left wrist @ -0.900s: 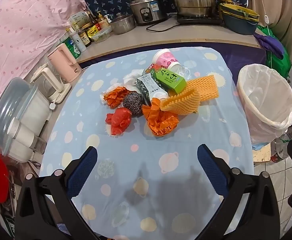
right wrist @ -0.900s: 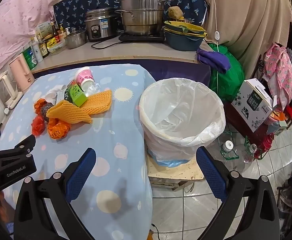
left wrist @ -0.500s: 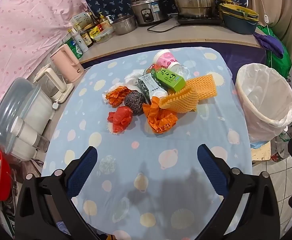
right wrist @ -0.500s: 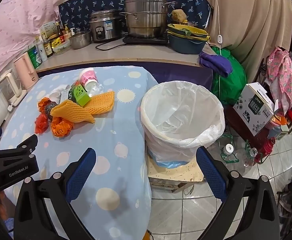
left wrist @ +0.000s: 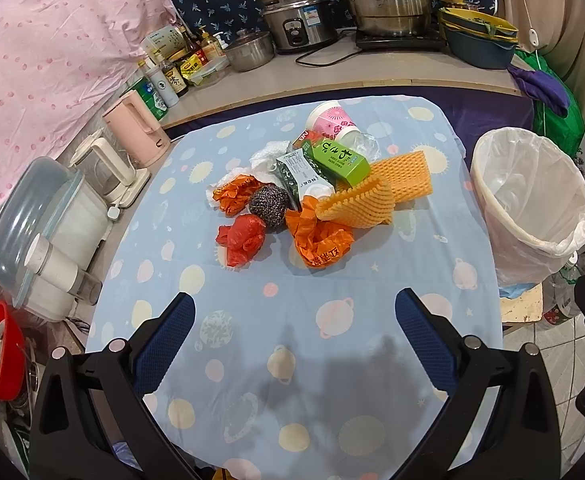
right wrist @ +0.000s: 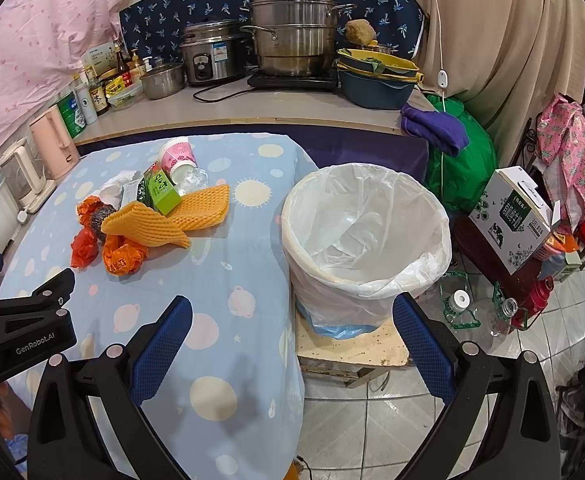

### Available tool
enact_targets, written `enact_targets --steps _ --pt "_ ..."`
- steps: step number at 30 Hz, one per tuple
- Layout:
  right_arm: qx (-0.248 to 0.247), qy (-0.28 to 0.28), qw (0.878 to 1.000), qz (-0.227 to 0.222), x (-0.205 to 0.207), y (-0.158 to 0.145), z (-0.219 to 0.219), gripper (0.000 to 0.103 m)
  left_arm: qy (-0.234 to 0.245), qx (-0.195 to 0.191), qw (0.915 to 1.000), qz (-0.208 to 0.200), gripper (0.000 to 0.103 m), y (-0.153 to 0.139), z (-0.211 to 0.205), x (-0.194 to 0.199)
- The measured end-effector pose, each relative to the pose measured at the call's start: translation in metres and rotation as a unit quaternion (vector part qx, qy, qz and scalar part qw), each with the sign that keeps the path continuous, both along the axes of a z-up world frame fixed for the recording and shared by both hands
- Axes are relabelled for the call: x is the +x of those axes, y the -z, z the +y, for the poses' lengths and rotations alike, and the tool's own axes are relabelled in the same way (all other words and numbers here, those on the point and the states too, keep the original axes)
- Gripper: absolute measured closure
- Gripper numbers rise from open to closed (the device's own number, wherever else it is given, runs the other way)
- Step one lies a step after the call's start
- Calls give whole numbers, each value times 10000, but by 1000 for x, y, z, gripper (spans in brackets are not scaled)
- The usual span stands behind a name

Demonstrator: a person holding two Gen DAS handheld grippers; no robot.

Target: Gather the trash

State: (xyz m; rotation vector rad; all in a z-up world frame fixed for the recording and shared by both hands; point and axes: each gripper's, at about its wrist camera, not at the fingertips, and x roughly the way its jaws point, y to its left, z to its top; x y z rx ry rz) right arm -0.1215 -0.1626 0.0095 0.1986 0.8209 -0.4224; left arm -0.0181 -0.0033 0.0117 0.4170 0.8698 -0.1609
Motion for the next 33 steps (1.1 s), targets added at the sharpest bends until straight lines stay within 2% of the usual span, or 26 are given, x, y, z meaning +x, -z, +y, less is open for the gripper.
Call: enact_targets --steps 19,33 --pt "-2 10 10000 2 0 0 -2 7 18 -20 10000 17 7 -5 -1 -1" --pt "-2 -1 10000 -1 0 0 -2 7 -4 -72 9999 74 7 5 0 2"
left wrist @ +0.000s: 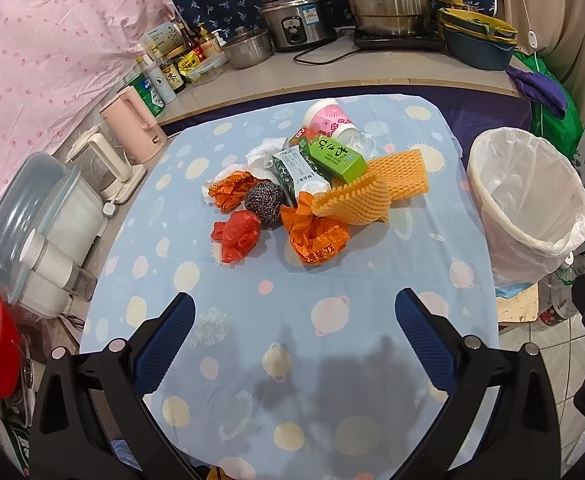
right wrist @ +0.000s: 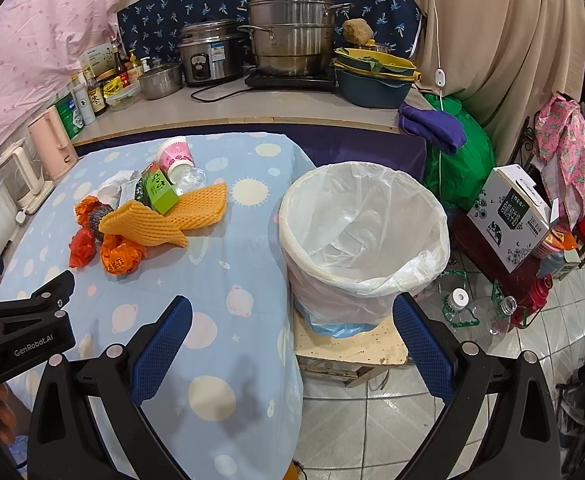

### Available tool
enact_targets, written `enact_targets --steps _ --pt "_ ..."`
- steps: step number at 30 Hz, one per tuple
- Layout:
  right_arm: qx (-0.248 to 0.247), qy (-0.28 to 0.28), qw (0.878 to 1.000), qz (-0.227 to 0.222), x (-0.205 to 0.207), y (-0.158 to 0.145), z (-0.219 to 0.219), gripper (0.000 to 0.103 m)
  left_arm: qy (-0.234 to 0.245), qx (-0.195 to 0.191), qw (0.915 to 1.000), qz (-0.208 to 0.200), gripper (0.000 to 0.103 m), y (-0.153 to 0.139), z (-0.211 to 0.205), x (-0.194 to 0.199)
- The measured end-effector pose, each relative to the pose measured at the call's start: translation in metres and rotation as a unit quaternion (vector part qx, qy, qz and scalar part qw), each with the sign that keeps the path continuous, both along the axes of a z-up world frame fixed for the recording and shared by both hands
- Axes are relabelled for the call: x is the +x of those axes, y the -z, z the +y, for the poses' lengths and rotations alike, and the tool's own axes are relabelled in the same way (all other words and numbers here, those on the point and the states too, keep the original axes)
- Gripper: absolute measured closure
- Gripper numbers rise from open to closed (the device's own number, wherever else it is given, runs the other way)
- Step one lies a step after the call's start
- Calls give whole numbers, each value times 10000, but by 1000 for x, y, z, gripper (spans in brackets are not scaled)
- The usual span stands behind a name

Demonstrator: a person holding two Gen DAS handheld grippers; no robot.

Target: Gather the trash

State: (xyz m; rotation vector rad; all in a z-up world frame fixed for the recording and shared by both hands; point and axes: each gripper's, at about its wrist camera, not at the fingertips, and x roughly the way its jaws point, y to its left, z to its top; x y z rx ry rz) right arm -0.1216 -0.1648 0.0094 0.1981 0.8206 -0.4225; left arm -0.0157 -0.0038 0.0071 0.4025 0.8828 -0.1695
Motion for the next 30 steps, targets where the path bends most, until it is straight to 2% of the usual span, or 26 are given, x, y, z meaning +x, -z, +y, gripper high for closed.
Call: enact_targets --steps 30 --pt "-10 -9 10000 3 0 0 0 7 87 -107 9998 -171 7 -2 1 -6"
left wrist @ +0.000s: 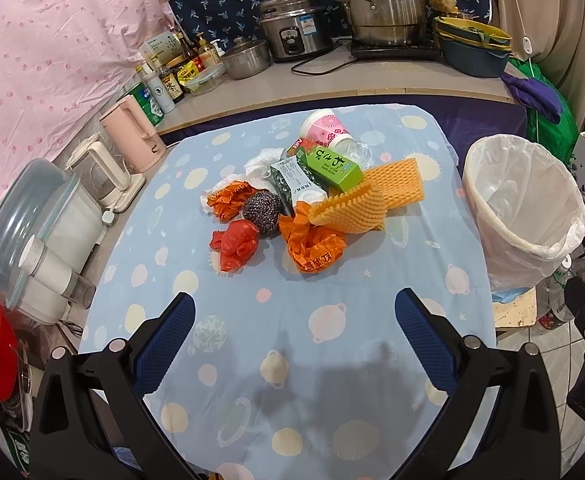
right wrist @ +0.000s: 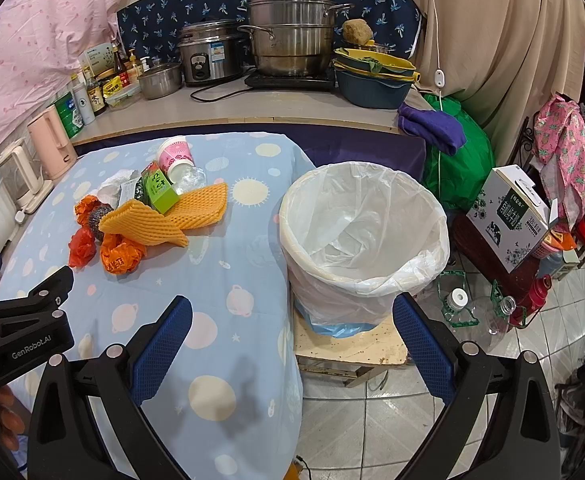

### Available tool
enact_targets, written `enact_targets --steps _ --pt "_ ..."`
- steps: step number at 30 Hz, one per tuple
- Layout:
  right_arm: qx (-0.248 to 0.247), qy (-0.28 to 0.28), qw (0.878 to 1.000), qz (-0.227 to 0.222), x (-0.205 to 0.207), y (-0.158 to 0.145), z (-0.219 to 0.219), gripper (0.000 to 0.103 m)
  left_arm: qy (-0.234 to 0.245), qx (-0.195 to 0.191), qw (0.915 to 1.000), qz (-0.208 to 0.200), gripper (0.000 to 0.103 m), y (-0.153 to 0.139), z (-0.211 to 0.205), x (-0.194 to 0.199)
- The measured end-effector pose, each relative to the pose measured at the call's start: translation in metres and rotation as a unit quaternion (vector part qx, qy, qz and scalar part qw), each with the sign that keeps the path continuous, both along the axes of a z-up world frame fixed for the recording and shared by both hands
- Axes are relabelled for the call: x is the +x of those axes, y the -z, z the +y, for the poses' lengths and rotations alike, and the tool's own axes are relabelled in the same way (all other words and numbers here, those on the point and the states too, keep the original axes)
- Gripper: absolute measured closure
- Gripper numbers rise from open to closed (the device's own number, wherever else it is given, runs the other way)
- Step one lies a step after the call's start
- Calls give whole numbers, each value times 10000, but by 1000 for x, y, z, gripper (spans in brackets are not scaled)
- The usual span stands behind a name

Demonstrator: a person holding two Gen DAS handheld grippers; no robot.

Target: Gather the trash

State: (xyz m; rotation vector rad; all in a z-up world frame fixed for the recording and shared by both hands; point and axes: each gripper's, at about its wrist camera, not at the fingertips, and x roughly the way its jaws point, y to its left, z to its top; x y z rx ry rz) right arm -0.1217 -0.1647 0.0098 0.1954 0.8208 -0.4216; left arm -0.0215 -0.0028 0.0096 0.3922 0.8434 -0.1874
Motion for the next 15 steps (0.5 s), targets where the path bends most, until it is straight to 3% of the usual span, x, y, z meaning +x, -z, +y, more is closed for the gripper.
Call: enact_targets --steps 15 --pt "-7 16 10000 5 1 1 1 7 -15 -13 10000 84 7 1 2 3"
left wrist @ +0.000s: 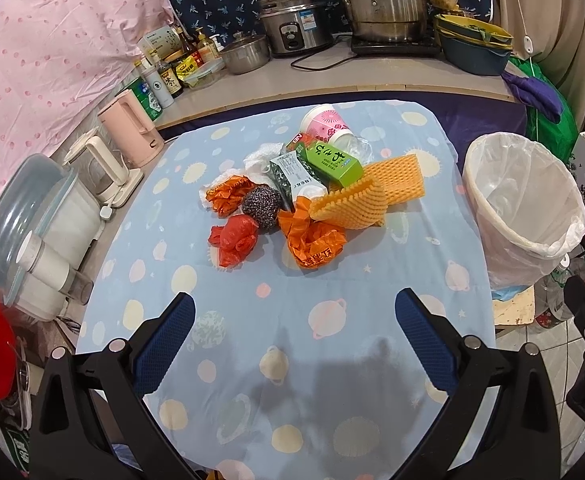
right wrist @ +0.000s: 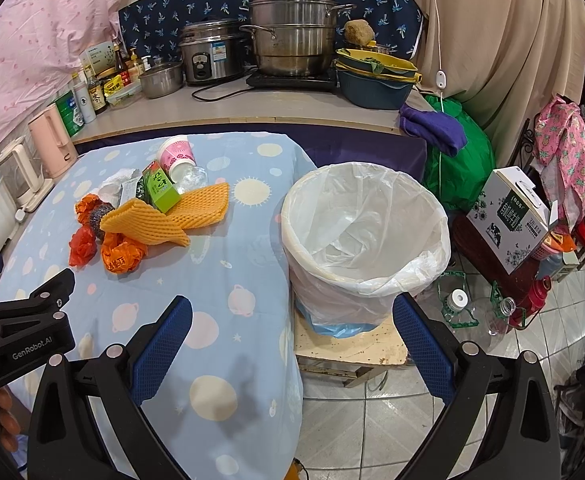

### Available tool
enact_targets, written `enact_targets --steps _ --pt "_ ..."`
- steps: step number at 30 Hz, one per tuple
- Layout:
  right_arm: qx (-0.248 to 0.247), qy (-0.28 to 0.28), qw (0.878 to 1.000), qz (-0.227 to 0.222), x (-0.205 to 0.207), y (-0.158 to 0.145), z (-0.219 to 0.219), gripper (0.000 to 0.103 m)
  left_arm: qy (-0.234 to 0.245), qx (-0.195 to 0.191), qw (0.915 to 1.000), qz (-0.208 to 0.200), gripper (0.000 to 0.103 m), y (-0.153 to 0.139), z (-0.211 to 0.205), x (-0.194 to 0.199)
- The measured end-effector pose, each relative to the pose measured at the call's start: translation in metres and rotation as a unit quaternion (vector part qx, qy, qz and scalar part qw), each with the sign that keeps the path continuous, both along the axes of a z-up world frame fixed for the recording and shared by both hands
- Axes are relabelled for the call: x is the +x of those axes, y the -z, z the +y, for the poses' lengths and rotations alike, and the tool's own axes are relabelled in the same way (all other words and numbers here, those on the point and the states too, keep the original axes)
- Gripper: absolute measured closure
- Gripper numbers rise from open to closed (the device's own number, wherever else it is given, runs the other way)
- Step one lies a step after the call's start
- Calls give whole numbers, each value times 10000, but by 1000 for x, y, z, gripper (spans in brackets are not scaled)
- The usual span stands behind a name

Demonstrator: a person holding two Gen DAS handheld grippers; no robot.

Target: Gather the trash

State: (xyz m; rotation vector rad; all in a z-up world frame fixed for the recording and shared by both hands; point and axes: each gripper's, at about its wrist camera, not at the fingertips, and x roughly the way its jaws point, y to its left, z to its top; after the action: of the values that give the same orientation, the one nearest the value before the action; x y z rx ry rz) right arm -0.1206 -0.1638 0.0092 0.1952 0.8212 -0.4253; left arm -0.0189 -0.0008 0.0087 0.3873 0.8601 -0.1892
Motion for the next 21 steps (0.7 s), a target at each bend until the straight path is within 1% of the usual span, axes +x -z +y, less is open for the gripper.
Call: enact_targets --steps 10,16,21 --pt "-14 2 10000 2 1 0 0 7 -45 -128 9999 -50 7 -3 3 5" --pt "105 9 9999 -34 4 5 -4 7 -171 -158 9997 104 7 4 11 18" --pt "137 -38 9999 35 17 13 0 7 -286 -210 9990 272 7 13 22 32"
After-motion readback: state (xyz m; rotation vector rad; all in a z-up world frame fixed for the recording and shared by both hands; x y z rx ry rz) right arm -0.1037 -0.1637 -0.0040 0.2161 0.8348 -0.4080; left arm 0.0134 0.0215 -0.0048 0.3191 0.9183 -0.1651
